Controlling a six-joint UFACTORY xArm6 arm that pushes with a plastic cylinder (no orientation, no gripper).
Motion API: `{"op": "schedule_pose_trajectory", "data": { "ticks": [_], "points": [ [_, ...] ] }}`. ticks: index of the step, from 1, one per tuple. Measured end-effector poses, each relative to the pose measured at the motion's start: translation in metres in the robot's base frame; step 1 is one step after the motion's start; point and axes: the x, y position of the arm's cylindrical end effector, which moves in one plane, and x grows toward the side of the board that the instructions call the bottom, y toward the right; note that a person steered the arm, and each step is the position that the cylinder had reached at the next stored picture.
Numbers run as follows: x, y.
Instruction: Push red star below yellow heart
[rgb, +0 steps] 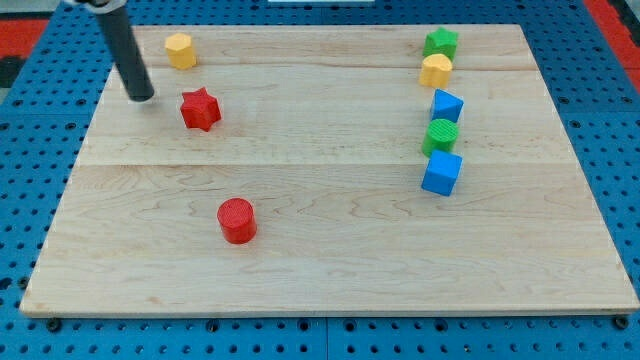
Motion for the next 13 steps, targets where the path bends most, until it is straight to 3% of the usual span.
{"op": "schedule_pose_trajectory", "data": {
  "ticks": [1, 2, 3, 5, 6, 7, 8, 9, 10, 11, 12, 13],
  "points": [
    [0.002, 0.095],
    [0.001, 0.145],
    [0.029, 0.078],
    [0.011, 0.211],
    [0.064, 0.155],
    [0.048, 0.225],
    [-0.006, 0.252],
    [-0.024, 0.274],
    [-0.034, 0.244],
    [-0.058, 0.252],
    [-0.042, 0.301],
    [-0.028, 0.293]
  ]
}}
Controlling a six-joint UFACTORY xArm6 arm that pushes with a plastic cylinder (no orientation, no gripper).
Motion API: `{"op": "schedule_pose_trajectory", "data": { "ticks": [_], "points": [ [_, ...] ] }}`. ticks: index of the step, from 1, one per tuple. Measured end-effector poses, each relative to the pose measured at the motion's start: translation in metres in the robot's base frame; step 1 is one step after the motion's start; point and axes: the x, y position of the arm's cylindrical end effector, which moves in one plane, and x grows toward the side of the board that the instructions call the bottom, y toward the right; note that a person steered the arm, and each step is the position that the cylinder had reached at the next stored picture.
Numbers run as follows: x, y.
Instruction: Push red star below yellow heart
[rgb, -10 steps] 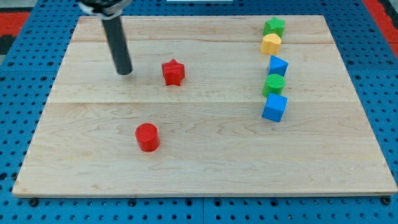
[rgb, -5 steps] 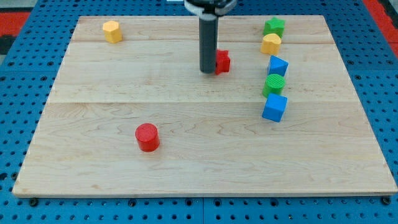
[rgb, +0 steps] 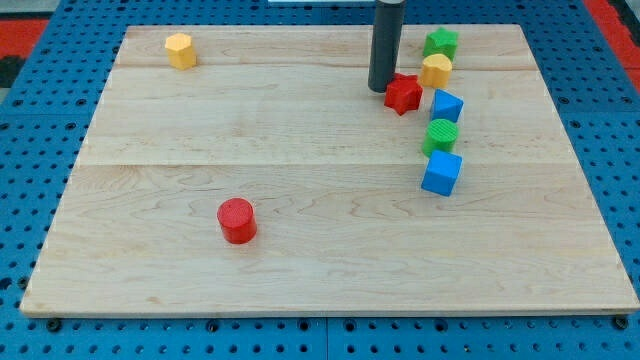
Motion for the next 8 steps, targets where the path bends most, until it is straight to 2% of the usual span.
{"op": "schedule_pose_trajectory", "data": {
  "ticks": [1, 3, 8],
  "points": [
    [0.048, -0.037],
    [0.015, -0.007],
    [-0.006, 0.048]
  ]
}}
